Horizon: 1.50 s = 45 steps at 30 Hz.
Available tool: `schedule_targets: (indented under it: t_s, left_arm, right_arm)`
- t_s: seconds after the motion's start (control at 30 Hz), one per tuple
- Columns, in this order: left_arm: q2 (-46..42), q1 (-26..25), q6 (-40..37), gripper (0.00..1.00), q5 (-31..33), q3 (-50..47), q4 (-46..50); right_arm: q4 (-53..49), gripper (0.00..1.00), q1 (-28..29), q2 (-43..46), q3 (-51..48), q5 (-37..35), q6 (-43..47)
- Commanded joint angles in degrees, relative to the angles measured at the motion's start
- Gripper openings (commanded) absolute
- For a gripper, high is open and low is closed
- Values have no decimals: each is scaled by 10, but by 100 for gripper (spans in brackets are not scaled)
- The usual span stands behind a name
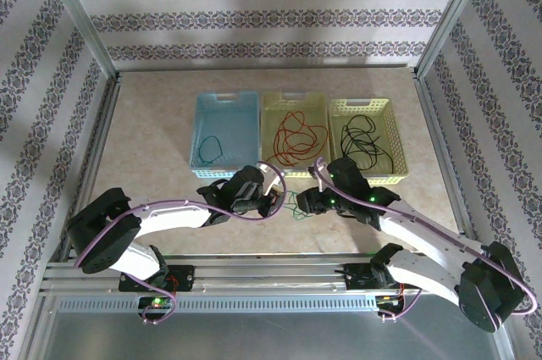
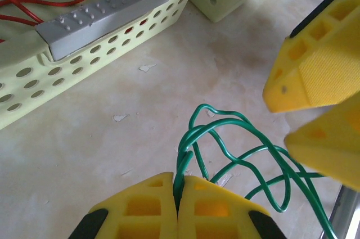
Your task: Untangle the cables
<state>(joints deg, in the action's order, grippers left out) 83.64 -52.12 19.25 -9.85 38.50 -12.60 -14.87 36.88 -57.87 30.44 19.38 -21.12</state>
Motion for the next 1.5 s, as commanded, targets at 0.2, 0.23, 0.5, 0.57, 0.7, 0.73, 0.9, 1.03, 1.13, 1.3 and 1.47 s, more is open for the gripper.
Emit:
schedule_targets:
  t_s: [0.2, 0.23, 0.5, 0.57, 0.7, 0.73, 0.9, 1.03, 1.13, 1.3, 1.47]
  left_arm:
    - [-27, 1, -9, 0, 15, 6, 6]
    - [-30, 1, -9, 0, 17, 4, 6]
    - [-28, 1, -2, 0, 38, -10, 13]
    - [-24, 1, 6, 0, 44, -19, 9]
    - [-15, 2, 22, 0, 45, -43, -4]
    - [-13, 2, 25, 0, 44, -48, -7]
    - [-15, 2, 30, 16, 24, -65, -11]
    - [-14, 2, 29, 27, 19, -71, -13]
    - [-10, 2, 28, 33, 11, -69, -20]
    - [-14, 2, 16, 46, -29, -55, -27]
    - [-26, 1, 6, 56, -42, -34, -18]
  right_arm:
    - [1, 33, 34, -87, 44, -20, 34]
    - [6, 29, 34, -91, 43, -23, 32]
    - [9, 0, 22, -42, 23, -112, 0]
    - [0, 0, 4, -16, 15, -141, -20]
    - [-8, 0, -63, 41, -11, -149, -65]
    - [-9, 0, -81, 54, -18, -146, -76]
    - [-9, 0, -149, 104, -42, -112, -106]
    - [4, 0, -150, 99, -44, -59, -97]
    - [8, 0, -133, 87, -30, -33, -76]
    - [10, 0, -100, 54, -5, 8, -45]
    - [5, 0, -64, 11, 25, 46, -19]
